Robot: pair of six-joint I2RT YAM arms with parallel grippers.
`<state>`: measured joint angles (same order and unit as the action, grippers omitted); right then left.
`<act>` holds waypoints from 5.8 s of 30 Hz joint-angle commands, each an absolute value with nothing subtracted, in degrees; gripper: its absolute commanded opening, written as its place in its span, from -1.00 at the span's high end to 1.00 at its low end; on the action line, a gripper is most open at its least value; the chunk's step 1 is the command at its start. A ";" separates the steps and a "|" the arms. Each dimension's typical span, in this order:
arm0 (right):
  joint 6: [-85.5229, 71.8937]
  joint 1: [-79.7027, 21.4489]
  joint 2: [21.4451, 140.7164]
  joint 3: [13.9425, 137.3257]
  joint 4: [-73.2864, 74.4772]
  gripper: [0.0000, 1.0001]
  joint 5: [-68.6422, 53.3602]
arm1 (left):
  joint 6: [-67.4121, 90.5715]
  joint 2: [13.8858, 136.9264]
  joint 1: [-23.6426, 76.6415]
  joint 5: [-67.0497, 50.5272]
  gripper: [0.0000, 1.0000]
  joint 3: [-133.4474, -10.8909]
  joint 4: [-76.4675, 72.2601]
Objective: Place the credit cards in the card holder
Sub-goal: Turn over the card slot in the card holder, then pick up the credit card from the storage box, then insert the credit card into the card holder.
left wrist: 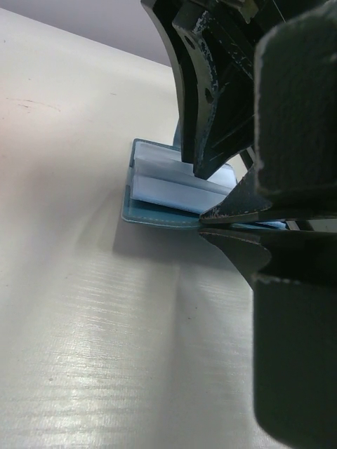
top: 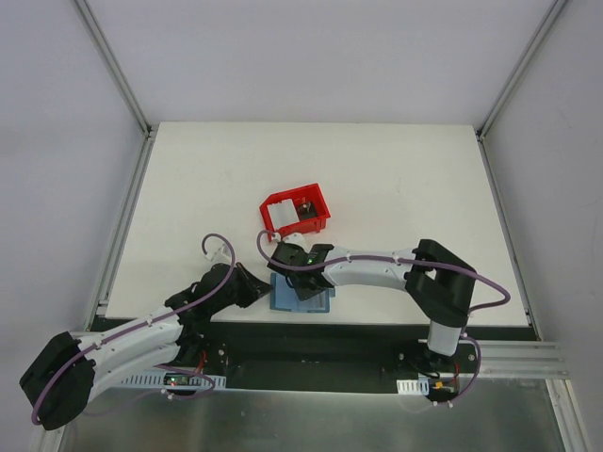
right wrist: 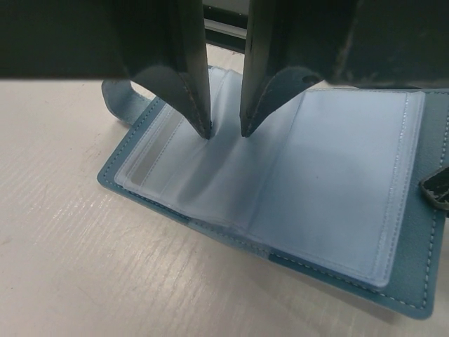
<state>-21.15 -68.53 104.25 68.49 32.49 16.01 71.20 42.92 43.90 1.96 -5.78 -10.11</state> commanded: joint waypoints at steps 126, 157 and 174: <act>-7.12 -36.91 122.96 103.80 25.31 0.07 -24.87 | 69.26 47.99 42.89 6.59 1.00 -8.70 -8.26; -4.48 -35.95 117.95 103.79 27.24 0.95 -16.09 | 69.34 47.82 42.80 5.54 1.00 -7.65 -9.14; -7.89 -36.03 92.30 83.09 18.74 0.99 -12.56 | 71.37 44.30 42.80 3.87 1.00 -4.48 -9.05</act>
